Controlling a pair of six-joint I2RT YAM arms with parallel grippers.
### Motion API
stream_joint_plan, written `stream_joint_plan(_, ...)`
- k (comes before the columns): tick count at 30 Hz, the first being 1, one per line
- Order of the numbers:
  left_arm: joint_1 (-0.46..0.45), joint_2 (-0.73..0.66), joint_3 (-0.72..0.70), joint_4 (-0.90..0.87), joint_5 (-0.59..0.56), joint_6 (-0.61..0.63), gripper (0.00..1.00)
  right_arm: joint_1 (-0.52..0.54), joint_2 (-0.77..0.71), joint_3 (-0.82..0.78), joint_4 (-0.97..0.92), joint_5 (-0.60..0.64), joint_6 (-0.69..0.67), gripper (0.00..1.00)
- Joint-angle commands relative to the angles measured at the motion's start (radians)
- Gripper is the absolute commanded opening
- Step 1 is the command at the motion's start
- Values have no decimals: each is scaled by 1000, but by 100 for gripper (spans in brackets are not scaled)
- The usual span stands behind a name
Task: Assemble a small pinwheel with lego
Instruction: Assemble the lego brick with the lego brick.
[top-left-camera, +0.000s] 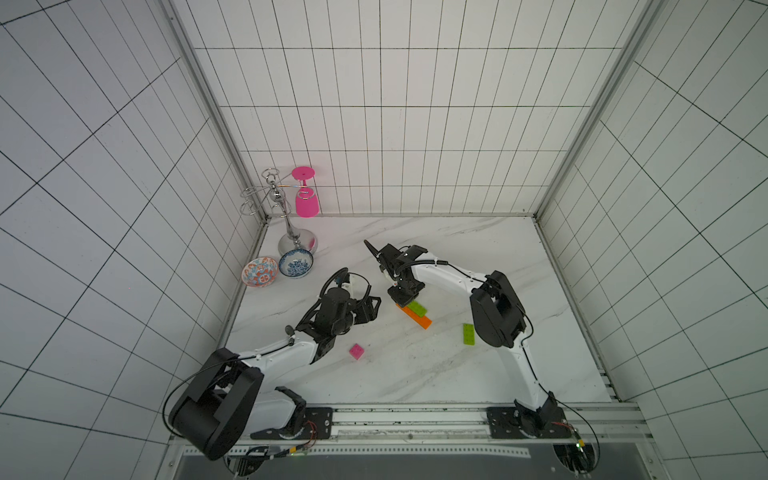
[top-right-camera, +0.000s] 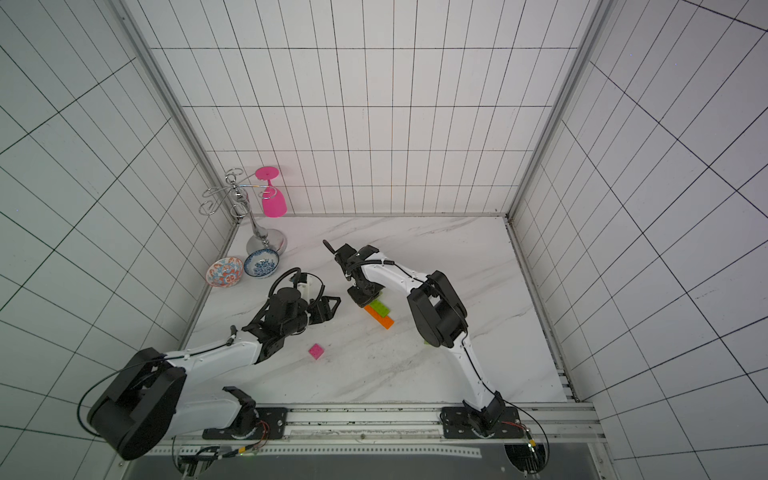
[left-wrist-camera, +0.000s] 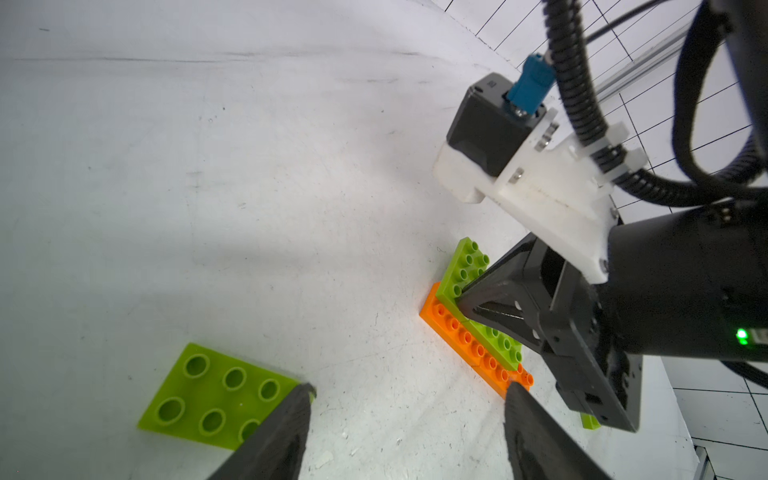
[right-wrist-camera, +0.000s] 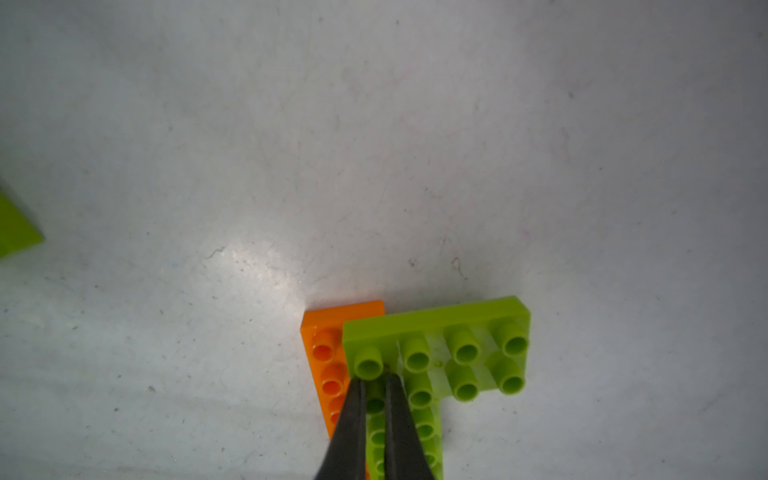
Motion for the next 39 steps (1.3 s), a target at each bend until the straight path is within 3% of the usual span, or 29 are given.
stream_joint_plan(1,8,-27,-19,-24,-26,11,75,4,130,-93,-37,-53,20,10)
stream_joint_plan(9,37,-69,-45,-45,-19,13,75,6,174,-95,-57,-53,40,14)
stream_joint_plan(20,54,-129,-38,-88,-13,24,75,2,47,26,-76,-63,47,14)
stream_joint_plan(30,55,-182,-25,-136,-16,32,75,-3,-10,106,-122,-44,44,24)
stream_joint_plan(39,57,-228,-4,-233,-44,64,75,4,-114,72,-89,-46,51,25)
